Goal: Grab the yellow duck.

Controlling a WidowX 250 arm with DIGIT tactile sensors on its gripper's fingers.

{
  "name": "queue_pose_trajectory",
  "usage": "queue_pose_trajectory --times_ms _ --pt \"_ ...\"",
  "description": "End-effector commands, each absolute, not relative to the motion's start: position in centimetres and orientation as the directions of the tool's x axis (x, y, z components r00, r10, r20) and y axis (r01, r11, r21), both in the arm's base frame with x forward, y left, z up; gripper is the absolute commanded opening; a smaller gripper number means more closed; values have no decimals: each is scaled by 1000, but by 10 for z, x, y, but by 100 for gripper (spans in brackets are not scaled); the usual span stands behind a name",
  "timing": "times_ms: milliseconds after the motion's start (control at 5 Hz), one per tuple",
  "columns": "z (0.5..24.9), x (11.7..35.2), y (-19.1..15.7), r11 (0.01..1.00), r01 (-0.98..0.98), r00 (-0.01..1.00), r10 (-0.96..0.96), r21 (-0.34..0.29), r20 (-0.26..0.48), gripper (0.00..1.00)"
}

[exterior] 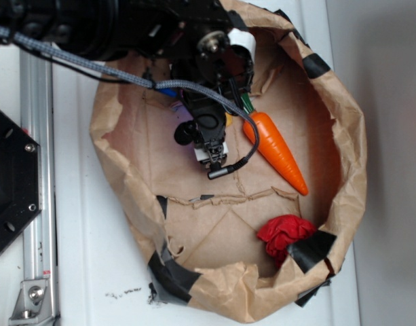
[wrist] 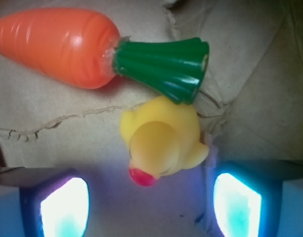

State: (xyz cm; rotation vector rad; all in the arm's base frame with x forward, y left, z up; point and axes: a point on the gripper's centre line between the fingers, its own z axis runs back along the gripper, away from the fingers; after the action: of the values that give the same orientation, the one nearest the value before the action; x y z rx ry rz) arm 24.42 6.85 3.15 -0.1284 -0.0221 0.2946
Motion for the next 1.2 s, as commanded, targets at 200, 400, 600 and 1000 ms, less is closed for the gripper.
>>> queue_pose_trajectory --times_ms 200,400,600,1000 --pt "58 257 89 946 -303 944 315 -115 101 100" --pt "60 260 86 948 -297 946 309 -115 99 100" --pt "58 262 81 953 -281 951 292 -115 100 100" --pt "52 269 73 956 -262 957 275 -133 91 100"
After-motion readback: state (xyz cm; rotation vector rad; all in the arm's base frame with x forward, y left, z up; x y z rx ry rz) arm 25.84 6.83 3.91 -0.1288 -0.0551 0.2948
